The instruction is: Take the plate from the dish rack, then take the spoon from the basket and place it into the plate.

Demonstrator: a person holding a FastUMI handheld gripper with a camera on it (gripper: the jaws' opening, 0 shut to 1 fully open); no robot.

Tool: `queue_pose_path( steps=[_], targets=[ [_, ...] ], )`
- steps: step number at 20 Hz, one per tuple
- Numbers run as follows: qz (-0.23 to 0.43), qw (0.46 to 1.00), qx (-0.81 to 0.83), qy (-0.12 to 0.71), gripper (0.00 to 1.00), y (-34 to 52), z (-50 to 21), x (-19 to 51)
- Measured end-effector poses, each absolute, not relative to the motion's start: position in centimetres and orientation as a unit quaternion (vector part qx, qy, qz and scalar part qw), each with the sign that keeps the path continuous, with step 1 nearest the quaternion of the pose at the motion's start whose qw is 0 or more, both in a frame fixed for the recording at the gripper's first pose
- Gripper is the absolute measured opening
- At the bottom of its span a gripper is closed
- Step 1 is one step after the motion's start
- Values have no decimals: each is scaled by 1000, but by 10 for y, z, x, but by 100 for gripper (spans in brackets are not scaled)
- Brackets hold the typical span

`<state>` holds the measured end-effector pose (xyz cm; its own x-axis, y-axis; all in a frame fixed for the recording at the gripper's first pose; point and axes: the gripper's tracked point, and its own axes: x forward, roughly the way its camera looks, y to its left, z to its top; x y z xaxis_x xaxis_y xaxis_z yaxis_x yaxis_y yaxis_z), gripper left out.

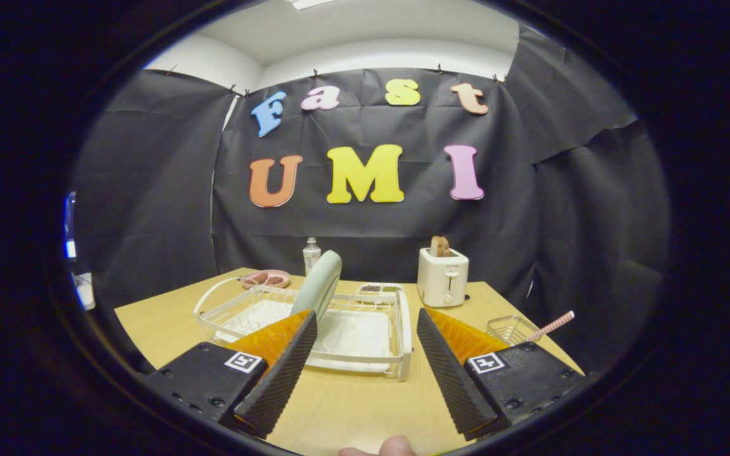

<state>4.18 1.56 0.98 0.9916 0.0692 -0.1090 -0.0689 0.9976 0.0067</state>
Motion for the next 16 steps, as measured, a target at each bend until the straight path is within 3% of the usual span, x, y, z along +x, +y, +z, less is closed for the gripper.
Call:
queue_pose_path(
  steps=[8, 11, 16],
  targets=[
    [79, 993, -23, 84, 100, 30, 93, 95],
    [122, 983, 7, 137, 100, 47, 123, 123],
    [133, 961, 18, 240, 100, 67, 137, 169]
  ],
)
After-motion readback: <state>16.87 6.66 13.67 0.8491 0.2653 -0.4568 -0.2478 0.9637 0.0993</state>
